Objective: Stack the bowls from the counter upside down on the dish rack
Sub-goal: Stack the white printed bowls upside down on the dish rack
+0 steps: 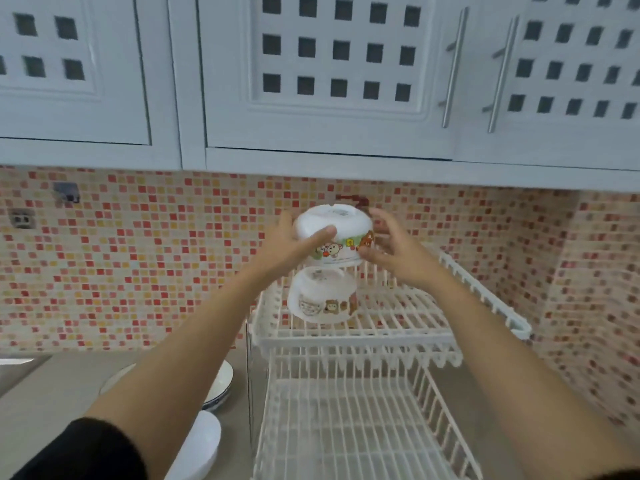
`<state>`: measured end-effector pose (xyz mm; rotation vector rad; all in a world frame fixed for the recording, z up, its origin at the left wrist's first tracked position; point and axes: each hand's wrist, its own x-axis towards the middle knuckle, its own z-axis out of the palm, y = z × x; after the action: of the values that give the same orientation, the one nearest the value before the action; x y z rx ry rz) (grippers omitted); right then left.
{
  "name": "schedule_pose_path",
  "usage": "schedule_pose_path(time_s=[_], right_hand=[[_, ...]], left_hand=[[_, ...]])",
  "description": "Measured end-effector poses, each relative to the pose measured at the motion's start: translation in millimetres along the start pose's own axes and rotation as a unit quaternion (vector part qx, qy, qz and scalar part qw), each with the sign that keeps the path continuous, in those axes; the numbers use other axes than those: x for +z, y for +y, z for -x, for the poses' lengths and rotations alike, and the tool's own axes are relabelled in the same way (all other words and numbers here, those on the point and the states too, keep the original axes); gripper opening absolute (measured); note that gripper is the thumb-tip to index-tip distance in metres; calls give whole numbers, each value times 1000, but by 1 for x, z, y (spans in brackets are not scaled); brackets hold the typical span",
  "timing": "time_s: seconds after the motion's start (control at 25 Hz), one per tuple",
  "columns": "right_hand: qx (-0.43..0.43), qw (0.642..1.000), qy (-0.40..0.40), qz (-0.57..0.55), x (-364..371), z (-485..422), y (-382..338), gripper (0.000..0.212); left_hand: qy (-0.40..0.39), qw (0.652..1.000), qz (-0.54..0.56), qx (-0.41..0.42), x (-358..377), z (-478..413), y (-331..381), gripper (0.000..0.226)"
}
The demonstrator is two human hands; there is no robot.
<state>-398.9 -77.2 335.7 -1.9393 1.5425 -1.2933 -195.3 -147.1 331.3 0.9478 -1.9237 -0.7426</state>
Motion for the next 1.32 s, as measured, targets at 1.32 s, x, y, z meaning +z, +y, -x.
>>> schedule_pose_path(time_s=[1.32], right_hand=[[6,957,-94,276,73,-17,-24,62]], left_hand=[[-27,967,-249,-51,-34,18,-29,68]])
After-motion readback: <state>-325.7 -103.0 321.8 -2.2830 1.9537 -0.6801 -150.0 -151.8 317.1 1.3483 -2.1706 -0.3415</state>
